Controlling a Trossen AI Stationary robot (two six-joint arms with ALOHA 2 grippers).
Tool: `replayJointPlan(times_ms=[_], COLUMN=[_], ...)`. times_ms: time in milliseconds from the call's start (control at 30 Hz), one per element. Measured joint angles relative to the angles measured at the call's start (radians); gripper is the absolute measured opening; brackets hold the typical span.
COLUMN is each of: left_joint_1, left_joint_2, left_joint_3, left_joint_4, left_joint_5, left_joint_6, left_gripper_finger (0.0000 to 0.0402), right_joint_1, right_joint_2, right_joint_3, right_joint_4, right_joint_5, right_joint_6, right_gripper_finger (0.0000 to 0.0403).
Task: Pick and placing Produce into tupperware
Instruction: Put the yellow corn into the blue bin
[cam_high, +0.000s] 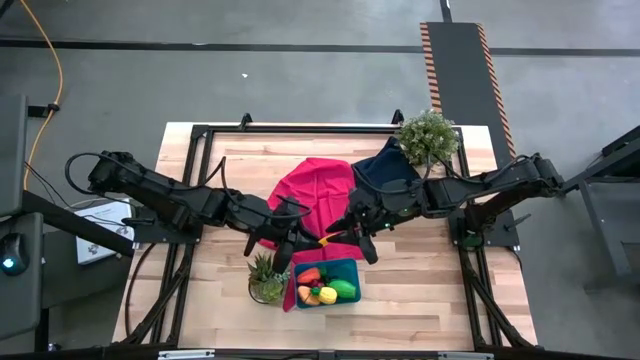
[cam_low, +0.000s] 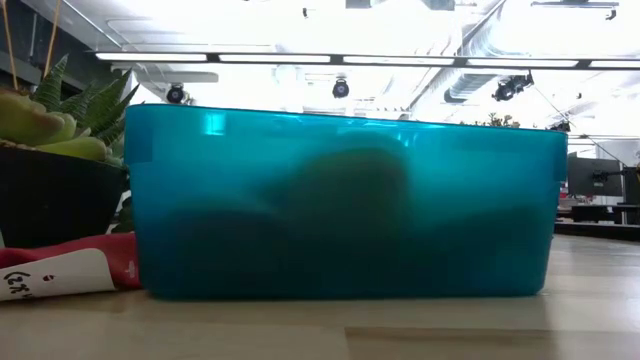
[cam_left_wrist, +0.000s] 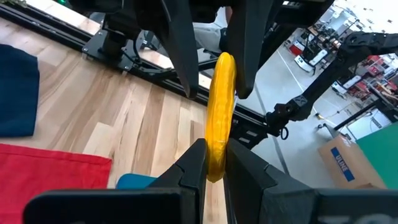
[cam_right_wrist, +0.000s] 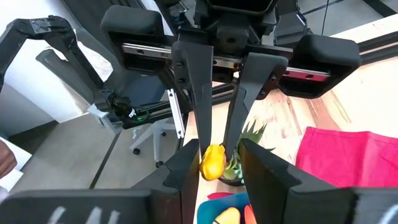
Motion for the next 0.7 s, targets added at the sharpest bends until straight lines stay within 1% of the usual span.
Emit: replayJointPlan(times_ms=[467,567,700], left_joint_1=[0.000,0.000,0.000], left_joint_2=[0.000,0.000,0.000], left_joint_3=[0.000,0.000,0.000], left_joint_4=[0.044,0.044,0.043], left_joint_5=[-0.004,-0.004,-0.004], left_joint_6=[0.020,0.020,0.021], left_gripper_finger=[0.0044,0.0044,0.0044], right_joint_1=[0.000,0.000,0.000], right_joint_2=[0.000,0.000,0.000], right_joint_3=[0.000,0.000,0.000], right_joint_4=[0.001,0.001,0.001], right_joint_5=[0.000,-0.001,-0.001], right_joint_6=[-0.009,-0.011,-0.011], right_gripper_finger=[0.0106,0.0095,0.0070])
